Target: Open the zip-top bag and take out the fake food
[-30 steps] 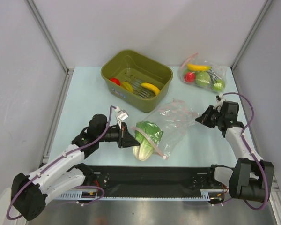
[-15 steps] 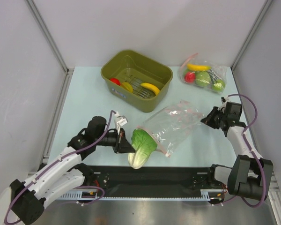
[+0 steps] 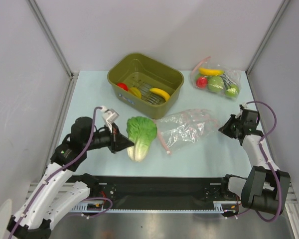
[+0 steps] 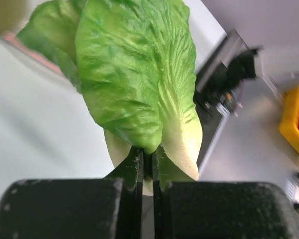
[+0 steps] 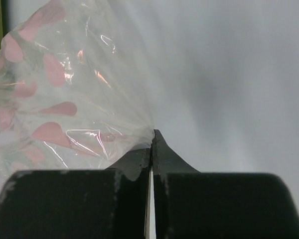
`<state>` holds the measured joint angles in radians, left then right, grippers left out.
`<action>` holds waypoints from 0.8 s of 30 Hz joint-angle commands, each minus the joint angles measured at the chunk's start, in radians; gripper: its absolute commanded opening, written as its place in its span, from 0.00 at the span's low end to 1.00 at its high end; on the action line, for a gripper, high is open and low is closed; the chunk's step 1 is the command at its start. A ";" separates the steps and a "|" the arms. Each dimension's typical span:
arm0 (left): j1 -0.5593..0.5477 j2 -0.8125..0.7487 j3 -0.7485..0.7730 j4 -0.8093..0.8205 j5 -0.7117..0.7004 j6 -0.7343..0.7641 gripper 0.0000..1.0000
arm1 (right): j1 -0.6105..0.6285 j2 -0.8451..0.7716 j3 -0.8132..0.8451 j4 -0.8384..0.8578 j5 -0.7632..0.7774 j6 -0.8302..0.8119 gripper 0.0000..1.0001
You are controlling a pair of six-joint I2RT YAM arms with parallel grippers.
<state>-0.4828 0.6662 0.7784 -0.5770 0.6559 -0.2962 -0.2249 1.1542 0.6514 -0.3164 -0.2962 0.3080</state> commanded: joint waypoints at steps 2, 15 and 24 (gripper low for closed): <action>0.059 0.004 0.107 -0.008 -0.127 0.031 0.00 | -0.005 -0.054 0.017 -0.021 0.032 -0.018 0.02; 0.081 0.248 0.312 0.201 -0.410 -0.006 0.00 | -0.005 -0.197 0.065 -0.156 0.061 -0.007 0.99; 0.081 0.510 0.527 0.402 -0.542 0.016 0.00 | -0.004 -0.300 0.174 -0.214 -0.004 0.017 0.99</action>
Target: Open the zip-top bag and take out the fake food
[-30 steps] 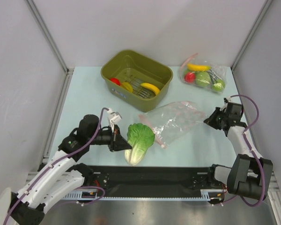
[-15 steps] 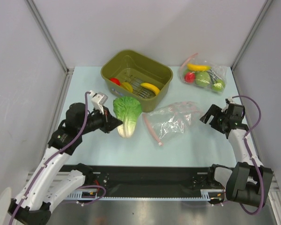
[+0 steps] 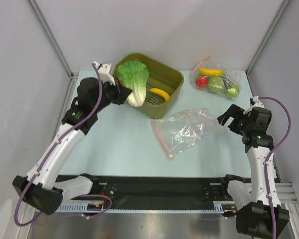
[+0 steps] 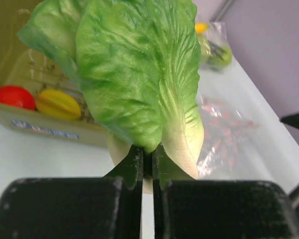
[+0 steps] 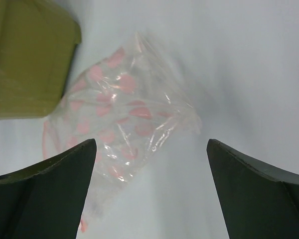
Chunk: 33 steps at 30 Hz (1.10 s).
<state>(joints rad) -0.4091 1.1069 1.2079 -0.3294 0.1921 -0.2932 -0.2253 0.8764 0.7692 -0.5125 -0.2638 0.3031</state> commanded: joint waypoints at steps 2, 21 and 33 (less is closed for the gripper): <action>0.007 0.167 0.128 0.211 -0.111 -0.009 0.00 | -0.003 -0.027 0.073 -0.018 -0.075 0.036 0.99; -0.036 0.728 0.512 0.130 -0.250 -0.015 0.96 | 0.041 -0.086 0.078 -0.054 -0.137 0.036 1.00; -0.027 0.429 0.232 0.154 -0.257 0.000 1.00 | 0.055 -0.079 0.087 -0.023 -0.137 0.013 1.00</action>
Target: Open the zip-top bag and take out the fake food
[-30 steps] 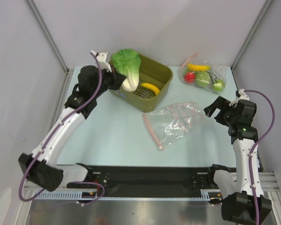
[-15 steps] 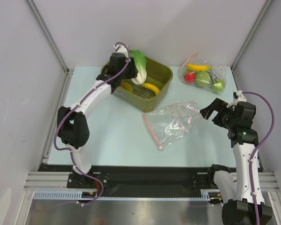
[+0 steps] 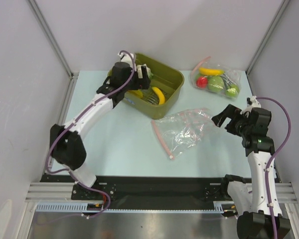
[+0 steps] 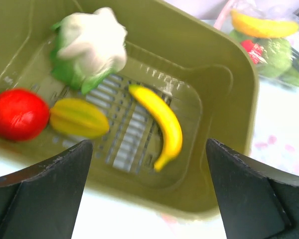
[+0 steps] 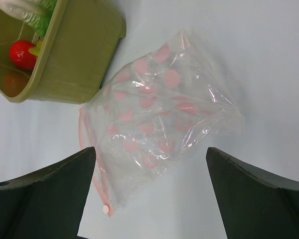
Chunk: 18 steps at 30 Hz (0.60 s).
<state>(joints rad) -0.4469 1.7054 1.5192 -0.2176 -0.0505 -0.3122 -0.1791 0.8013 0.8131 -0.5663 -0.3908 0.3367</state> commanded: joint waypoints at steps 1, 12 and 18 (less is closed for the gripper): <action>0.019 -0.200 -0.114 0.043 0.006 0.015 1.00 | 0.012 -0.004 0.046 0.034 -0.008 -0.024 1.00; 0.088 -0.613 -0.381 -0.181 -0.072 0.061 1.00 | 0.062 0.065 0.123 0.088 0.044 -0.062 1.00; 0.089 -0.763 -0.412 -0.279 -0.153 0.044 1.00 | 0.064 0.104 0.176 0.111 0.058 -0.071 1.00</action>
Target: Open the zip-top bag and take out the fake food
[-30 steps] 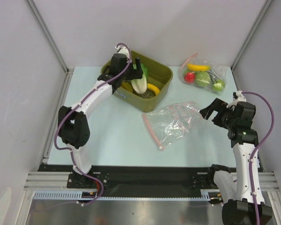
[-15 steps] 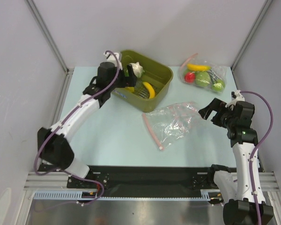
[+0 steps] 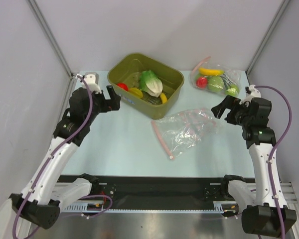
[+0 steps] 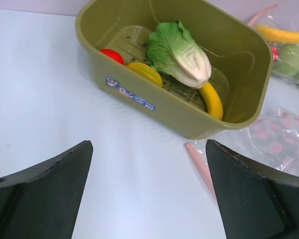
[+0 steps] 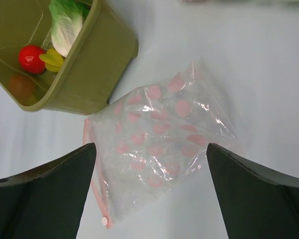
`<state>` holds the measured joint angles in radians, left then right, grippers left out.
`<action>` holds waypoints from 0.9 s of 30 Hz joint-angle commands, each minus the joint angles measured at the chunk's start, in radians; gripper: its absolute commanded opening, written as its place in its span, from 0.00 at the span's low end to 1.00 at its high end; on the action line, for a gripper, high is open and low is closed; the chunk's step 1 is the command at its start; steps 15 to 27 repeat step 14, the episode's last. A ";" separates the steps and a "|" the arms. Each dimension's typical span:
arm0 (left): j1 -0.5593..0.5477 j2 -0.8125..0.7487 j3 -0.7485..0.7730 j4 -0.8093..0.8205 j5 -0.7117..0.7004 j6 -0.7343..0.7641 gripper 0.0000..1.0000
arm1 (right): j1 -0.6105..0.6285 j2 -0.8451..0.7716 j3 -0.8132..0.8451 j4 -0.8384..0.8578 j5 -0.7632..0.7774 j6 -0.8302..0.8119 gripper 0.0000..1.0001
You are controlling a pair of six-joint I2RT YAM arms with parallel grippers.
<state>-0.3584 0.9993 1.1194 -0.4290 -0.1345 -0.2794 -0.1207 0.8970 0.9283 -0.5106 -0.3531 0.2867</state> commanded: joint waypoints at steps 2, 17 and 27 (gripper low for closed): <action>0.002 -0.080 -0.016 -0.100 -0.086 0.003 1.00 | 0.006 0.017 0.075 0.057 0.020 -0.027 1.00; 0.001 -0.111 -0.010 -0.169 -0.137 0.005 1.00 | 0.007 0.029 0.075 0.052 0.028 -0.040 1.00; 0.001 -0.111 -0.010 -0.169 -0.137 0.005 1.00 | 0.007 0.029 0.075 0.052 0.028 -0.040 1.00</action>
